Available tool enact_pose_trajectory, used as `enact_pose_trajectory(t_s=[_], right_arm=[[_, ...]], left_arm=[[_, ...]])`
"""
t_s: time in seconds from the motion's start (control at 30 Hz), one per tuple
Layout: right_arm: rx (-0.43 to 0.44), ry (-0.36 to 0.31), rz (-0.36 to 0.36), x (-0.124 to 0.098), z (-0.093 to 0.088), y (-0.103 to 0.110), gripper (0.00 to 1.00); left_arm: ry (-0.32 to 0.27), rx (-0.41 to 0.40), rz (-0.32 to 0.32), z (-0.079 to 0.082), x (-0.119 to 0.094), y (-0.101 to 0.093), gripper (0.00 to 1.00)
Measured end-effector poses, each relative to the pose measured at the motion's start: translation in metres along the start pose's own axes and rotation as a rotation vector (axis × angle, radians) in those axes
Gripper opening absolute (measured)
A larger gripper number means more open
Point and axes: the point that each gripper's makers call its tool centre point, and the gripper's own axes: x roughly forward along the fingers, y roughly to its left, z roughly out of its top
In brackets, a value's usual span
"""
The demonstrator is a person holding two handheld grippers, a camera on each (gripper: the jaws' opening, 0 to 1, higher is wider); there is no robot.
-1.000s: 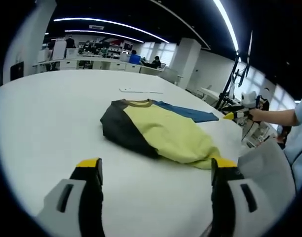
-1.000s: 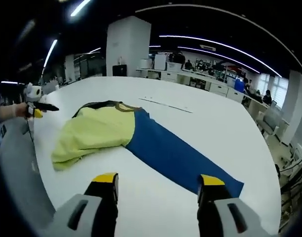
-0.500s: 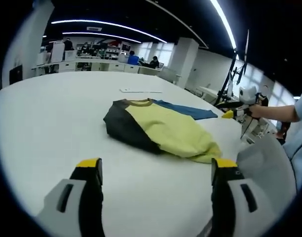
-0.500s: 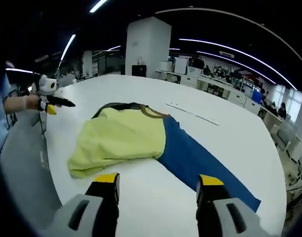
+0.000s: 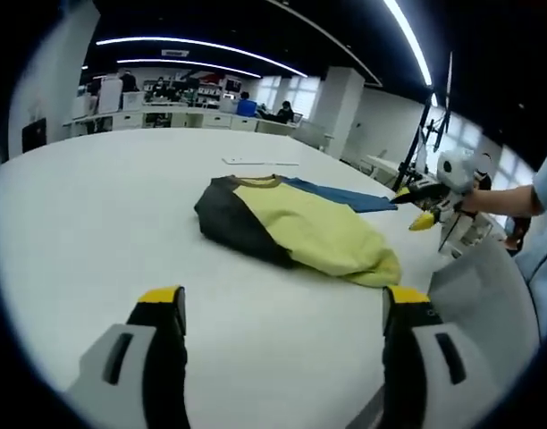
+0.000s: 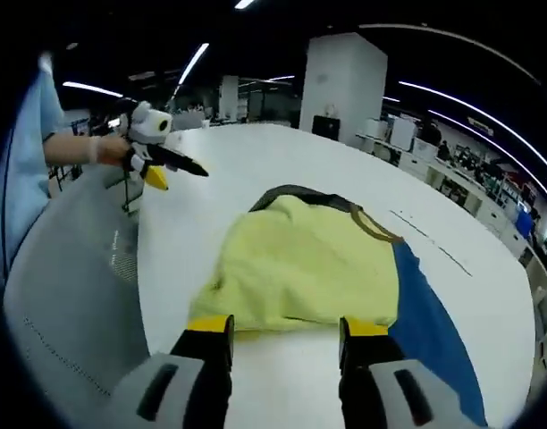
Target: Fold the garment on the visible template until the final outline fits inside the template.
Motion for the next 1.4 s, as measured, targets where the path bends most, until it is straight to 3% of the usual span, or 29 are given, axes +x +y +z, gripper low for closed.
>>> enact_pose_trajectory(t_s=[0.1, 0.3, 0.53, 0.63, 0.73, 0.97, 1.03, 1.1, 1.13, 1.27, 1.4], right_arm=[[-0.119, 0.056, 0.070, 0.011, 0.000, 0.026, 0.40], [-0.236, 0.081, 0.145, 0.024, 0.001, 0.055, 0.33], [-0.420, 0.142, 0.162, 0.037, -0.005, 0.064, 0.31], [-0.433, 0.146, 0.168, 0.042, -0.005, 0.067, 0.31], [-0.509, 0.179, 0.167, 0.047, -0.008, 0.066, 0.29], [-0.535, 0.232, 0.163, 0.056, -0.022, 0.062, 0.19], [-0.525, 0.242, 0.155, 0.057, -0.023, 0.060, 0.13], [-0.524, 0.249, 0.162, 0.056, -0.024, 0.059, 0.00], [-0.516, 0.246, 0.163, 0.056, -0.023, 0.059, 0.00], [-0.477, 0.227, 0.161, 0.050, -0.013, 0.057, 0.00], [-0.391, 0.151, 0.132, 0.042, 0.017, 0.047, 0.00]], left_arm=[[-0.002, -0.002, 0.003, -0.001, -0.002, -0.001, 0.88], [-0.011, -0.016, 0.024, -0.004, -0.010, 0.001, 0.88], [-0.009, -0.030, 0.038, -0.009, -0.014, 0.002, 0.88], [-0.010, -0.033, 0.040, -0.010, -0.015, 0.002, 0.88], [-0.010, -0.037, 0.041, -0.010, -0.015, 0.002, 0.88], [-0.016, -0.045, 0.037, -0.010, -0.014, 0.003, 0.87], [-0.013, -0.051, 0.034, -0.012, -0.014, 0.002, 0.87], [-0.009, -0.050, 0.034, -0.014, -0.014, 0.002, 0.87], [-0.009, -0.053, 0.034, -0.014, -0.014, 0.002, 0.87], [-0.007, -0.057, 0.033, -0.017, -0.014, 0.002, 0.87], [-0.005, -0.058, 0.032, -0.017, -0.014, 0.002, 0.87]])
